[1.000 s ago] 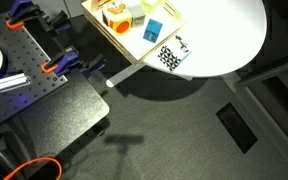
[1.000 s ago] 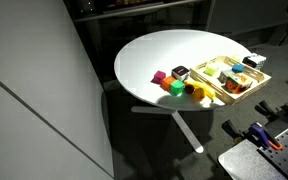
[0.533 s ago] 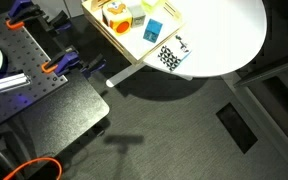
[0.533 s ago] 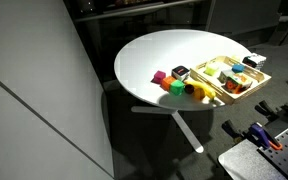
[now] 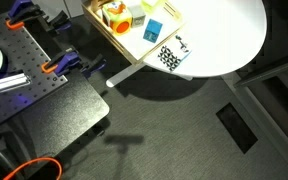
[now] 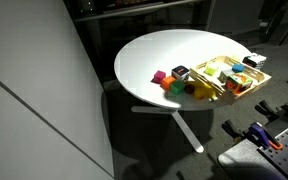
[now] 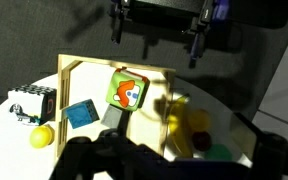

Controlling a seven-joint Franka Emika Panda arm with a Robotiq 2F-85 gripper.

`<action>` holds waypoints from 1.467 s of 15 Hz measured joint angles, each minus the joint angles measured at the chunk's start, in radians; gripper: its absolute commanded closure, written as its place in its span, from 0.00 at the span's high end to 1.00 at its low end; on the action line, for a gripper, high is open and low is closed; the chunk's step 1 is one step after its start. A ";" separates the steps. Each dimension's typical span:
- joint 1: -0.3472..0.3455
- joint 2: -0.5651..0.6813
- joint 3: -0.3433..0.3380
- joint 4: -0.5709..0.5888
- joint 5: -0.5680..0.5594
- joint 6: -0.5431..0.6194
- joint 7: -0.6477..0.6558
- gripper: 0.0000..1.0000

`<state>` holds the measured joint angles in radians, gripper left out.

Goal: Put the plushy cube and yellow plastic fruit on the right and in the crate

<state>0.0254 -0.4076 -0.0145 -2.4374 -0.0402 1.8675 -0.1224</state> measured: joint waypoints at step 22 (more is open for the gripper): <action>-0.165 0.456 -0.140 0.162 -0.069 0.413 -0.093 1.00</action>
<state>-0.1394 0.0485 -0.1545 -2.2750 -0.1090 2.2805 -0.2156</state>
